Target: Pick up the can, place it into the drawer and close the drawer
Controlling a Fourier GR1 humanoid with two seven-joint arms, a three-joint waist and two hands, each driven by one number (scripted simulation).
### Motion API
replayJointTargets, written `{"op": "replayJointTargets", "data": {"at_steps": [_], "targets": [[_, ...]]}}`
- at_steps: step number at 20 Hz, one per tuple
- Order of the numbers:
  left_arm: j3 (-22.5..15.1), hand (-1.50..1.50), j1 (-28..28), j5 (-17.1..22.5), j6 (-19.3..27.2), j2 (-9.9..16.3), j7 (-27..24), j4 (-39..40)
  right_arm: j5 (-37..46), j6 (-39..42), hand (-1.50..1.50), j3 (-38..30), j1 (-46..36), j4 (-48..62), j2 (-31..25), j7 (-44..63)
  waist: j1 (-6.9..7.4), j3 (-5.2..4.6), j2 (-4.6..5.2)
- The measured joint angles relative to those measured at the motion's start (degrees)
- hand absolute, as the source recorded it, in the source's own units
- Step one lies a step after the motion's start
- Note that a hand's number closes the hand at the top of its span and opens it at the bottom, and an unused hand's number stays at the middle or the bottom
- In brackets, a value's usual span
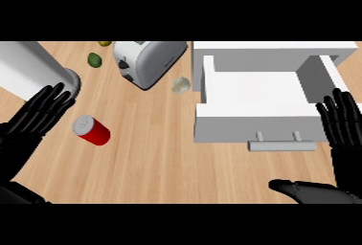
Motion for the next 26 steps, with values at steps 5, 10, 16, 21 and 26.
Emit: {"op": "replayJointTargets", "data": {"at_steps": [5,10,16,21,26], "targets": [[2.89,-1.5,0.17,3.72,-3.98,1.48,2.99,1.22,-0.51,0.69,-1.5,-0.55,3.1,-1.79,0.22,1.14,0.14,0.1,-0.12],[5.67,-1.5,0.8,6.8,-4.96,1.54,6.31,1.31,-1.34,1.78,-1.5,-1.62,4.75,-1.34,0.48,-0.55,0.23,0.13,-0.15],[9.02,-1.5,-0.18,7.55,-6.92,1.8,7.34,4.96,-3.48,4.3,-1.5,-4.39,7.12,-0.71,-0.21,-2.91,0.15,0.13,-0.15],[8.55,-1.5,-2.83,2.96,-7.22,-0.1,5.53,9.35,-3.97,5.97,-1.5,-5.11,8.88,-0.48,0.01,-4.64,0.05,0.12,-0.14],[8.0,-1.5,-5.3,-0.91,-8.08,-1.8,2.8,14.6,-4.18,7.27,-1.5,-6.73,9.64,0.68,0.03,-6.58,0.01,0.13,-0.13]]}}
